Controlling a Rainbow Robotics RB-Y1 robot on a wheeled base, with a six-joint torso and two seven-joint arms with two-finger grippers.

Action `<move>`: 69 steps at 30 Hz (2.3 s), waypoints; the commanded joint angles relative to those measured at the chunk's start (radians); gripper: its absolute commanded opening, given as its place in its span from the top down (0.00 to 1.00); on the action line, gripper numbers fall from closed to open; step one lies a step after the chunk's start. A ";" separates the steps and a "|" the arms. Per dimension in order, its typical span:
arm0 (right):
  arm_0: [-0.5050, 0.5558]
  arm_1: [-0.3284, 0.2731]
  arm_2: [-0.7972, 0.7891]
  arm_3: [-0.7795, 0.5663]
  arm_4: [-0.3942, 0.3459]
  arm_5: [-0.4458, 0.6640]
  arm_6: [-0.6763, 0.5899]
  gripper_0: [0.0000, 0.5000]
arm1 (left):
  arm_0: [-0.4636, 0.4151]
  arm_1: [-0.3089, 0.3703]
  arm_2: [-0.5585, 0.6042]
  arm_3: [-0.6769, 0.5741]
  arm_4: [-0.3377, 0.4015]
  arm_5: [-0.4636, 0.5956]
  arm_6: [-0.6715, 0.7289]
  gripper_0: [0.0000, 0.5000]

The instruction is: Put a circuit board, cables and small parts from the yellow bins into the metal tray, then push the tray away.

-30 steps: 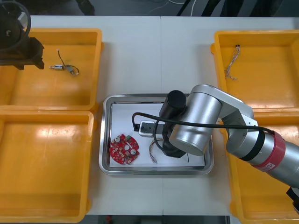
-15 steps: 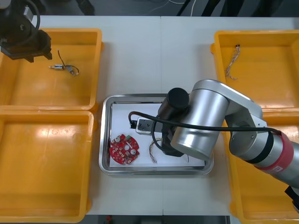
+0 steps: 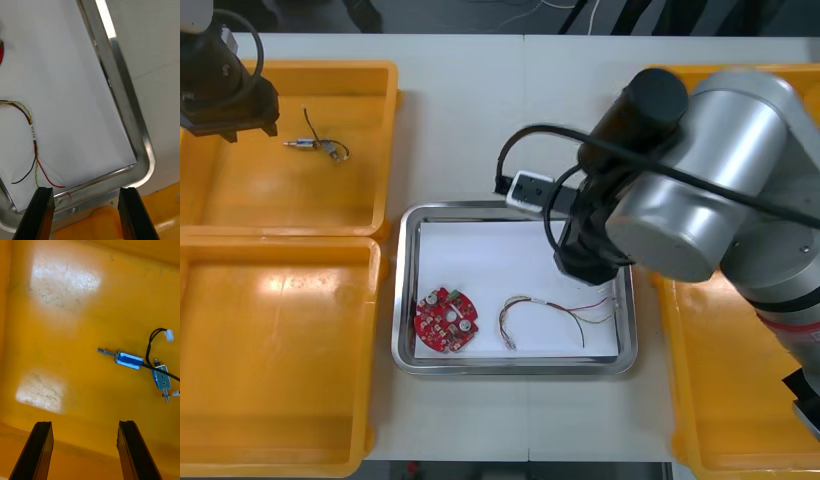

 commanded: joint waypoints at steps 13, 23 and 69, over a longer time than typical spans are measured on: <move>-0.020 -0.115 -0.384 -0.016 -0.073 0.007 -0.068 0.00 | -0.130 -0.070 0.082 0.185 -0.088 -0.150 0.229 0.00; -0.060 -0.166 -0.576 0.118 -0.105 0.007 -0.066 0.00 | -0.130 -0.105 0.108 0.198 -0.097 -0.183 0.391 0.00; -0.336 -0.100 -0.703 0.909 0.145 -0.176 -0.224 0.00 | -0.129 -0.146 0.005 0.428 -0.097 -0.485 0.647 0.00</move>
